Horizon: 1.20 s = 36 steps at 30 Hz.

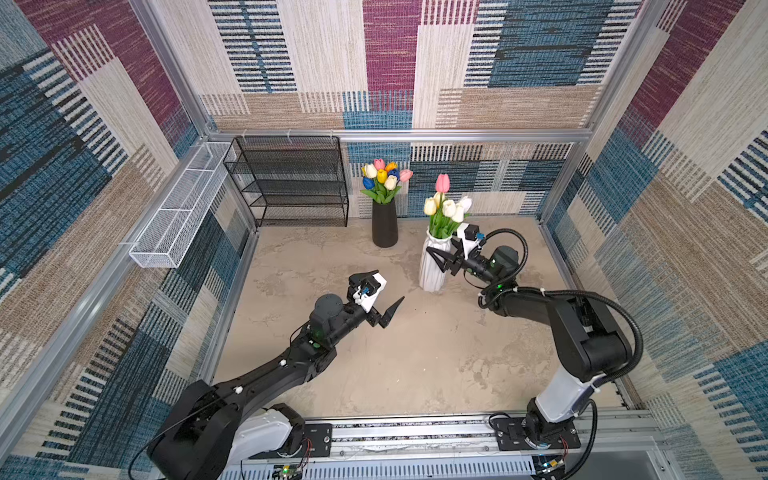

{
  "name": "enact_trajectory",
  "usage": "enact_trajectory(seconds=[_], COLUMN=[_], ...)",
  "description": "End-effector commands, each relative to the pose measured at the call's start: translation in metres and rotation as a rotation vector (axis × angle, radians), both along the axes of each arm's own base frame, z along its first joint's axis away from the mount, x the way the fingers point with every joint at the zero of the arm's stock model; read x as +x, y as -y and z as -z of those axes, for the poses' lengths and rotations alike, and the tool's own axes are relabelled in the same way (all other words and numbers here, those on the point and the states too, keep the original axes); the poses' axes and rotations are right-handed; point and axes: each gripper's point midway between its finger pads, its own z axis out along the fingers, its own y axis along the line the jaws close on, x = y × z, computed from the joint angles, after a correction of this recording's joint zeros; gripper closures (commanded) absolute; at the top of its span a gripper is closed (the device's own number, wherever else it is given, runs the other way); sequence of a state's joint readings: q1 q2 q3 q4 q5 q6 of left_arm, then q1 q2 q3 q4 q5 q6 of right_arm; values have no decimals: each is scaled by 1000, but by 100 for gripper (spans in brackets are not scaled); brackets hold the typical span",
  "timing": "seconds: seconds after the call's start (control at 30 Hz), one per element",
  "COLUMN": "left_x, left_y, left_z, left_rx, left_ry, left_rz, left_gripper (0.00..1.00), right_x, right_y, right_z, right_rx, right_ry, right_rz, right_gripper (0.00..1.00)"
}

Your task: Arrange the flowers into the vase

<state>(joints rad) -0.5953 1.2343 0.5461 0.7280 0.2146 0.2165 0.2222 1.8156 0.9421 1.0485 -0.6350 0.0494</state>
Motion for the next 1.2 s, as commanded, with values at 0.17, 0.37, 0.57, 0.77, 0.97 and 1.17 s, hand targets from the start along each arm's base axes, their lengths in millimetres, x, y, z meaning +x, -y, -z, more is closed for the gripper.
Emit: enact_trajectory(seconds=[0.17, 0.37, 0.57, 0.77, 0.97, 1.17], left_x=[38, 41, 40, 41, 44, 46], left_y=[17, 19, 11, 10, 10, 9], left_z=[-22, -25, -23, -20, -23, -28], left_rx=[-18, 9, 27, 33, 26, 25], left_ry=[58, 47, 47, 38, 42, 47], left_rz=[-2, 2, -31, -39, -44, -49], left_gripper=[1, 1, 1, 1, 1, 1], right_x=[95, 135, 144, 154, 152, 148], right_y=[12, 6, 3, 3, 14, 25], right_z=[-19, -12, 0, 13, 9, 9], right_rx=[4, 19, 61, 63, 69, 69], right_ry=[175, 193, 199, 172, 180, 163], right_rz=[68, -3, -38, -38, 14, 39], right_gripper=[69, 69, 67, 44, 7, 0])
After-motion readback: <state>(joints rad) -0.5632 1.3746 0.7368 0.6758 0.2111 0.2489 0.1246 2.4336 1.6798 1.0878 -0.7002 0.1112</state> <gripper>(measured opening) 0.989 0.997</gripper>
